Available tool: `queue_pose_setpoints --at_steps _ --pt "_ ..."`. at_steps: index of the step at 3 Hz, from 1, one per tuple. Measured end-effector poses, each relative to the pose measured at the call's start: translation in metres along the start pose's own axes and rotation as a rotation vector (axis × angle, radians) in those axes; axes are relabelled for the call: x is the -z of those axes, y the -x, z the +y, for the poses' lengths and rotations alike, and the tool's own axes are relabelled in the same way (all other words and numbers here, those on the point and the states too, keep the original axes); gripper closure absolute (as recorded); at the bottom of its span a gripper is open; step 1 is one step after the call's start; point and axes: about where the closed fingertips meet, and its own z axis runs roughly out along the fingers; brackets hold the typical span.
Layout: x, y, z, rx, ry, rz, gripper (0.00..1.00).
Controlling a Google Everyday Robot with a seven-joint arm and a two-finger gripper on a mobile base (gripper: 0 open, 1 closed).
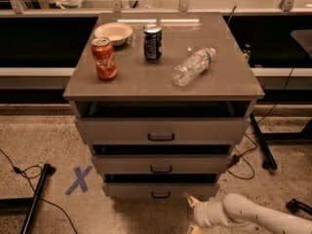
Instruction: Open bottom drawer
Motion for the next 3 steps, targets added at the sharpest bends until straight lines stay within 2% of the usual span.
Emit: queue_pose_setpoints --at_steps 1,2,3 --pt "-0.02 -0.025 -0.058 0.041 -0.032 0.076 0.0" --pt "-0.03 -0.039 -0.089 0.061 -0.04 0.129 0.0" --pt "-0.031 -0.039 -0.092 0.065 -0.041 0.13 0.0"
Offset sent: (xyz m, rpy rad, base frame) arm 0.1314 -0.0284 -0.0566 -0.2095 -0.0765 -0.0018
